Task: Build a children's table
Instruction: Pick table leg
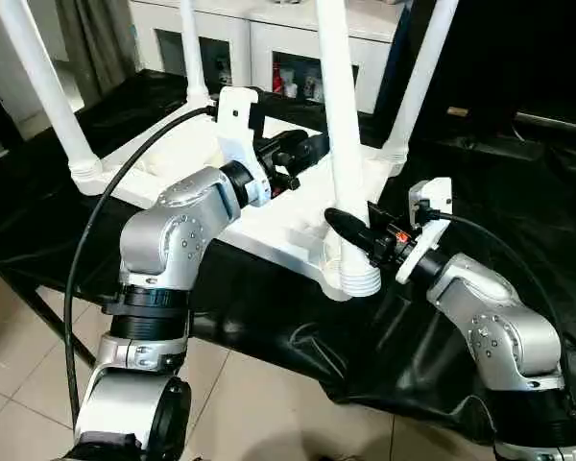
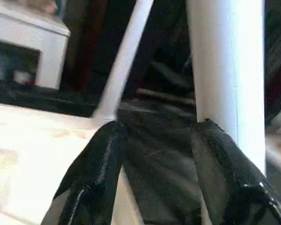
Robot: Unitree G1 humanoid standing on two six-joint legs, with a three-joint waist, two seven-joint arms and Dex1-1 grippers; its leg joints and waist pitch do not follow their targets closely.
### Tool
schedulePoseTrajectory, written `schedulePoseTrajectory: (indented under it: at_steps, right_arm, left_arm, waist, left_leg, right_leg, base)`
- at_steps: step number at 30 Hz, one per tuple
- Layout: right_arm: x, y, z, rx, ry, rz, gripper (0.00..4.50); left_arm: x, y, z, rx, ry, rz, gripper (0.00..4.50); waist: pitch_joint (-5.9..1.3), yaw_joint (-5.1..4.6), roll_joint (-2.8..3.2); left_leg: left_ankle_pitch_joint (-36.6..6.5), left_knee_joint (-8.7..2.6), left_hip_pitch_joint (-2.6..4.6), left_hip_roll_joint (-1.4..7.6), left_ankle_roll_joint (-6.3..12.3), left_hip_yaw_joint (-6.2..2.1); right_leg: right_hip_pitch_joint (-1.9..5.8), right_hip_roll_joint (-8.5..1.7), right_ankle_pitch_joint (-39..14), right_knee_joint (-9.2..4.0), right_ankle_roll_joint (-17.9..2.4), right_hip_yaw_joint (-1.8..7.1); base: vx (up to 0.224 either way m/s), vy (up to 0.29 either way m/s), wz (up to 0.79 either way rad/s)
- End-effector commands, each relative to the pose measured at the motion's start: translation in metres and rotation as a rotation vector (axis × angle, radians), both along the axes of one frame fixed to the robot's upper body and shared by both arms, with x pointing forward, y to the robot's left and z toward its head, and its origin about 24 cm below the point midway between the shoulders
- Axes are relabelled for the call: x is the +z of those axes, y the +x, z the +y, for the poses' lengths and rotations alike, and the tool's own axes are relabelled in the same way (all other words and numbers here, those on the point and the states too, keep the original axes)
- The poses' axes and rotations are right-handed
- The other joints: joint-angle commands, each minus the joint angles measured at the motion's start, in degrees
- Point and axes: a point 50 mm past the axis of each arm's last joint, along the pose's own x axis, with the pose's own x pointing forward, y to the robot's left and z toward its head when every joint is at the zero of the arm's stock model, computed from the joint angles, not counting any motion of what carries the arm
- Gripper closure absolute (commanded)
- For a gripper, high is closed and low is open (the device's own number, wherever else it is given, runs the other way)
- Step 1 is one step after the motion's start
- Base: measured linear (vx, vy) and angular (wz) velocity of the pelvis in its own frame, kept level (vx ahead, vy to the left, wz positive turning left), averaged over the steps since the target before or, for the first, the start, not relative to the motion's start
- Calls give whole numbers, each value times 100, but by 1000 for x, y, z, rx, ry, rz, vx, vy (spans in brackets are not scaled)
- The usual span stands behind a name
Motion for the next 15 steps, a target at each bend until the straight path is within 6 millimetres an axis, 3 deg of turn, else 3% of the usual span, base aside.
schedulePoseTrajectory:
  at_steps: [1, 6, 8, 9, 12, 15]
  right_arm:
    - [9, 2, 11, 46, -7, -48, 264]
    - [18, 18, -2, -107, 28, -76, 264]
    - [18, 19, -3, -105, 23, -78, 264]
    - [17, 20, -3, -112, 16, -76, 264]
    - [17, 20, -3, -113, 13, -75, 264]
    - [14, 17, 2, -82, 0, -69, 264]
  left_arm:
    - [5, -8, -14, -91, -41, 6, 158]
    - [4, -9, -5, -107, -137, 47, 120]
    - [5, -11, -3, -124, -190, 63, 85]
    - [7, -15, -3, -173, -230, 65, 85]
    - [8, -16, -3, -180, -240, 66, 66]
    - [9, -17, -5, -189, -270, 61, 34]
  waist:
    - [-425, 29, -64]
    - [-411, 18, -73]
    - [-417, 27, -52]
    - [-421, 30, -83]
    - [-429, 14, -70]
    - [-420, 5, -99]
  left_leg:
    - [-180, -342, -106, -11, 476, 69]
    - [-230, -351, -90, -20, 434, 75]
    - [-193, -347, -84, -12, 423, 75]
    - [-144, -345, -98, -7, 440, 72]
    - [-65, -351, -91, 13, 468, 62]
    - [-125, -346, -91, -5, 494, 78]
  right_leg:
    - [482, -274, -1990, -435, -248, 246]
    - [463, -274, -2142, -452, -231, 247]
    - [466, -270, -1982, -431, -284, 255]
    - [480, -269, -1850, -404, -317, 257]
    - [480, -265, -1579, -373, -425, 266]
    - [496, -264, -1621, -391, -423, 271]
  base:
    - [0, 0, 0]
    - [0, 0, 0]
    - [0, 0, 0]
    - [0, 0, 0]
    - [0, 0, 0]
    - [0, 0, 0]
